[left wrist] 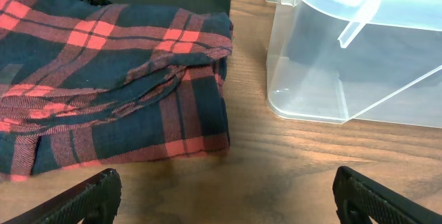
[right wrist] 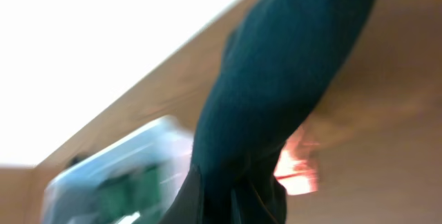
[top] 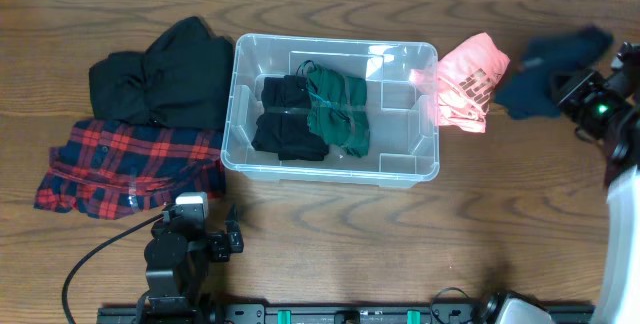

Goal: Pack container
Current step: 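Grasp the dark navy garment at the back right with the right gripper, then place the navy garment into the bin's right side and release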

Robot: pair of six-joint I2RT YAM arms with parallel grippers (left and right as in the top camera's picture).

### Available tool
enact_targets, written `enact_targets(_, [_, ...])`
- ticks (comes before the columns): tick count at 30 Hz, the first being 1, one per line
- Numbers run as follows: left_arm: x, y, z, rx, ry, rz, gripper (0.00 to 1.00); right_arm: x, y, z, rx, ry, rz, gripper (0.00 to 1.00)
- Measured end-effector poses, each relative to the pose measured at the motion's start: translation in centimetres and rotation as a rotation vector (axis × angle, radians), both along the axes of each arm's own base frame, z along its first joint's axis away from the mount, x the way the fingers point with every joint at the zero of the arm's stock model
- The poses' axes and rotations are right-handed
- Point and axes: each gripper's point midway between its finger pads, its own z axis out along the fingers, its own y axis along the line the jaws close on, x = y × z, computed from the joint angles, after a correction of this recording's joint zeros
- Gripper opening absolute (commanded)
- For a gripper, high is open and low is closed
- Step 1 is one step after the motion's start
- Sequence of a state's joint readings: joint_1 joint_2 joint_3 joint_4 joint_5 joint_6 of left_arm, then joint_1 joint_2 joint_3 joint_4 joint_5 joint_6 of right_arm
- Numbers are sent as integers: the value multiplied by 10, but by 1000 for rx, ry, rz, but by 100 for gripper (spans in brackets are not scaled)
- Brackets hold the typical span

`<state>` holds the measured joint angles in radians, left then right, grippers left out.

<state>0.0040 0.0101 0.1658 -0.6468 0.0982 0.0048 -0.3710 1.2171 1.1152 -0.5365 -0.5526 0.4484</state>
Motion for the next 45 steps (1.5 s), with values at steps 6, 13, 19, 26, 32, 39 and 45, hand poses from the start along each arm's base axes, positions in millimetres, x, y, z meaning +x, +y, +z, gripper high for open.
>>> enact_targets(6, [0, 0, 0, 0, 0, 0, 98, -24, 95, 35, 31, -84, 265, 1])
enact_targets(13, [0, 0, 0, 0, 0, 0, 98, -28, 183, 4, 103, 58, 429, 1])
enact_targets(19, [0, 0, 0, 0, 0, 0, 98, -5, 238, -37, 140, 144, 473, 1])
enact_targets(26, [0, 0, 0, 0, 0, 0, 98, 13, 247, -110, 137, 337, 381, 5])
enact_targets(32, [0, 0, 0, 0, 0, 0, 98, 11, 238, -146, 62, 421, 355, 36])
enact_targets(39, [0, 0, 0, 0, 0, 0, 98, 9, 206, -117, -125, 311, 317, 42])
enact_targets(45, [0, 0, 0, 0, 0, 0, 98, 5, 159, -48, -226, 120, 204, 52])
